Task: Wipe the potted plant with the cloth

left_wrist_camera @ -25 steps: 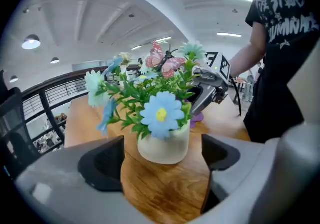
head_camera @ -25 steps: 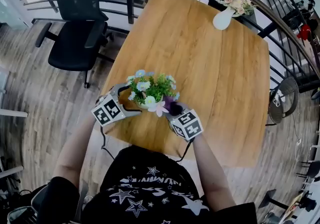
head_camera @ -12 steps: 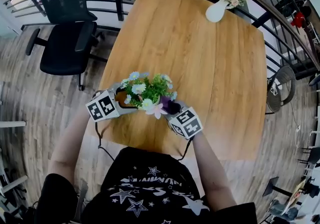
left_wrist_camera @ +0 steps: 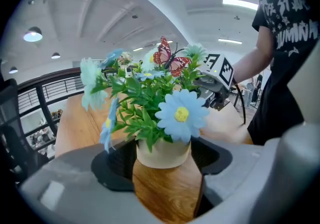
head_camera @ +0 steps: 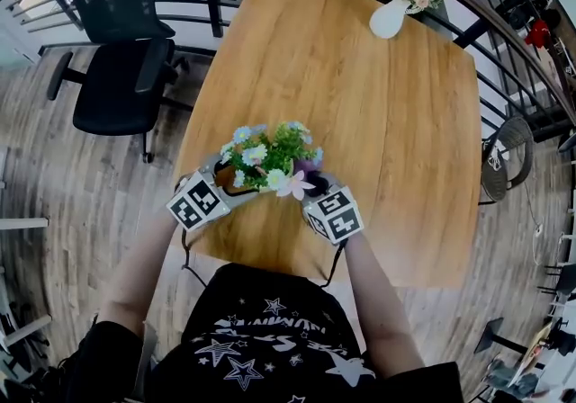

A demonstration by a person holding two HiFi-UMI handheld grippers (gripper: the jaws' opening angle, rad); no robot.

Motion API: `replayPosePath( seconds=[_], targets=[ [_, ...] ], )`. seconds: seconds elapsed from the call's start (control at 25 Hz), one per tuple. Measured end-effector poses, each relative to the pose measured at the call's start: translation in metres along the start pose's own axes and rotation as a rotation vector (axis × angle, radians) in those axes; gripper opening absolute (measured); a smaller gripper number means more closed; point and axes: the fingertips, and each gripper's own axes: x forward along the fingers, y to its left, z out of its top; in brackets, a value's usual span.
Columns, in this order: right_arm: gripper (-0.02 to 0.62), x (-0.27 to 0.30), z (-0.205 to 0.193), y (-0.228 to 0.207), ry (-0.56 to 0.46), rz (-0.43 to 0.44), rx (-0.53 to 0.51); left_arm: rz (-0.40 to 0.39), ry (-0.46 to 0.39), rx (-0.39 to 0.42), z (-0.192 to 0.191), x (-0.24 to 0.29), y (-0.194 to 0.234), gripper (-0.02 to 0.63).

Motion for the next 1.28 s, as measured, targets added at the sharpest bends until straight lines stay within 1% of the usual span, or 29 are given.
replayPosePath(
  seconds=[0.28, 0.48, 0.64, 0.8, 0.88, 1.0, 1.04, 1.16, 1.28],
  targets=[
    [0.083, -0.005, -0.003, 0.007, -0.006, 0.027, 0.008, 0.116, -0.002, -0.086, 0.004, 0.006, -0.004, 0.354],
    [0.083, -0.007, -0.005, 0.024, -0.007, 0.073, -0.013, 0.224, -0.011, -0.166, 0.010, 0.012, -0.007, 0.354],
    [0.083, -0.005, -0.006, 0.037, -0.011, 0.090, -0.025, 0.285, 0.000, -0.213, 0.012, 0.016, -0.008, 0.354],
    [0.083, -0.005, -0.006, 0.047, -0.003, 0.104, -0.043, 0.346, 0.005, -0.277, 0.008, 0.020, -0.009, 0.354],
    [0.083, -0.004, -0.006, 0.052, -0.001, 0.113, -0.055, 0.369, 0.011, -0.278, 0.006, 0.019, -0.011, 0.354],
    [0.083, -0.004, -0.007, 0.058, 0.001, 0.123, -0.069, 0.387, 0.051, -0.215, 0.000, 0.018, -0.016, 0.354],
    [0.083, -0.005, -0.006, 0.060, 0.001, 0.126, -0.074, 0.386, 0.054, -0.207, -0.002, 0.018, -0.017, 0.354],
    [0.083, -0.007, -0.005, 0.062, 0.005, 0.133, -0.087, 0.373, 0.044, -0.231, -0.002, 0.016, -0.021, 0.354],
    [0.083, -0.010, -0.004, 0.066, 0.012, 0.140, -0.096, 0.378, 0.047, -0.236, -0.001, 0.016, -0.025, 0.354]
  ],
)
